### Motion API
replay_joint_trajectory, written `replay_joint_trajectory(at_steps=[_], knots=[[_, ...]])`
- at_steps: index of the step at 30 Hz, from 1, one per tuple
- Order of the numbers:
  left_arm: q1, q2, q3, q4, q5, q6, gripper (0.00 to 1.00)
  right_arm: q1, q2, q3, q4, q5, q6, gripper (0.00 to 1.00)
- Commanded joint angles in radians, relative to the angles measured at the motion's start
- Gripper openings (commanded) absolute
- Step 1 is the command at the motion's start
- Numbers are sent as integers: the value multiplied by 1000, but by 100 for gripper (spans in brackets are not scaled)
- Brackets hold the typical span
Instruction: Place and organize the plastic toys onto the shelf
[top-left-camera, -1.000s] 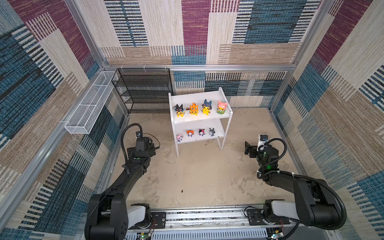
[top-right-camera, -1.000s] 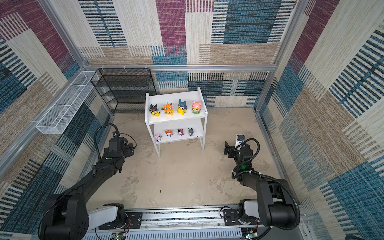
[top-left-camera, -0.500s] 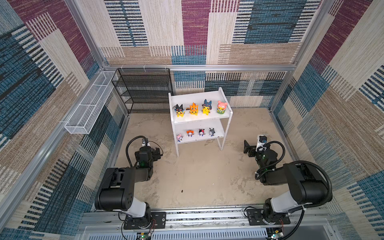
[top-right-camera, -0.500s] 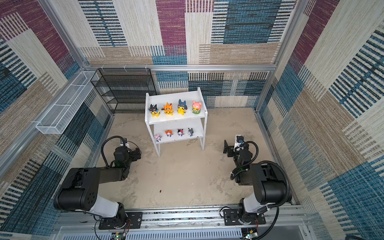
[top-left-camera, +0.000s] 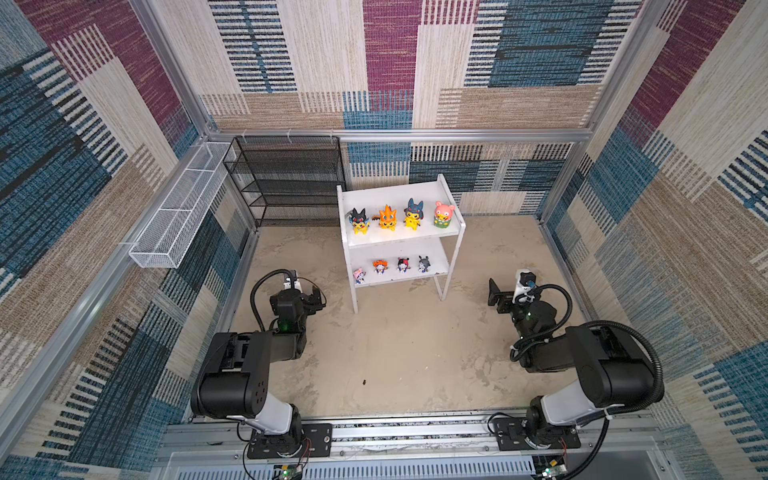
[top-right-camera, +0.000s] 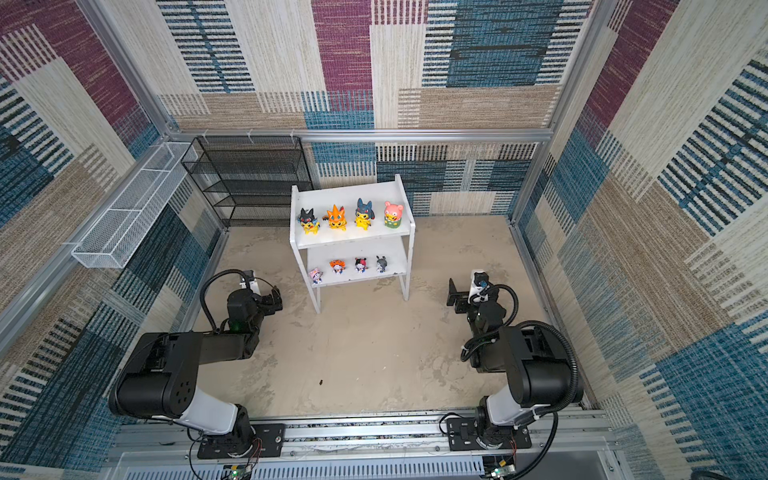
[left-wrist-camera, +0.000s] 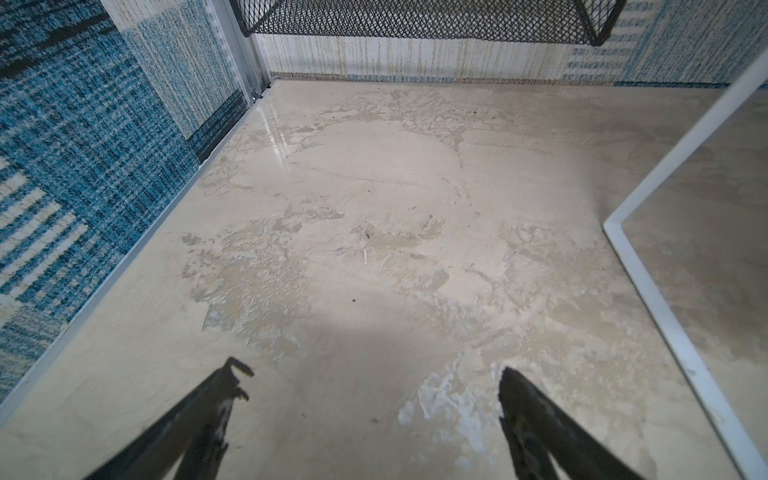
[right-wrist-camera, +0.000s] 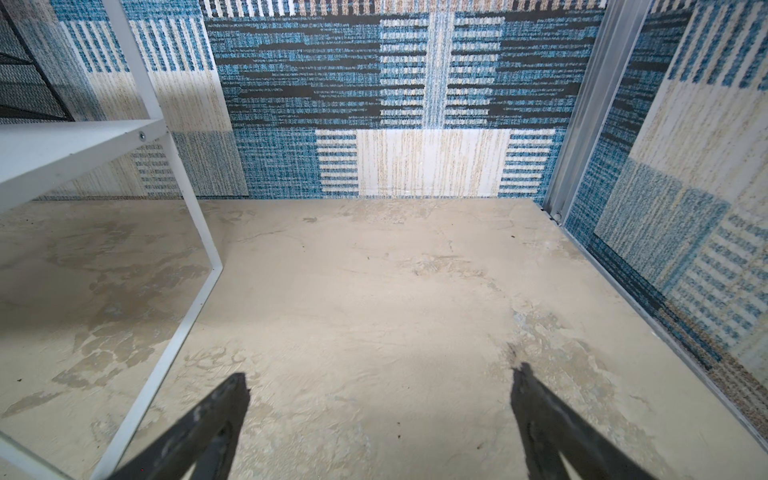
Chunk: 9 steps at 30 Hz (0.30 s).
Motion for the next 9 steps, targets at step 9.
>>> replay_joint_trajectory(at_steps=[9], knots=[[0, 0, 0, 51, 7, 16, 99, 1, 0, 1, 42, 3, 3, 99]])
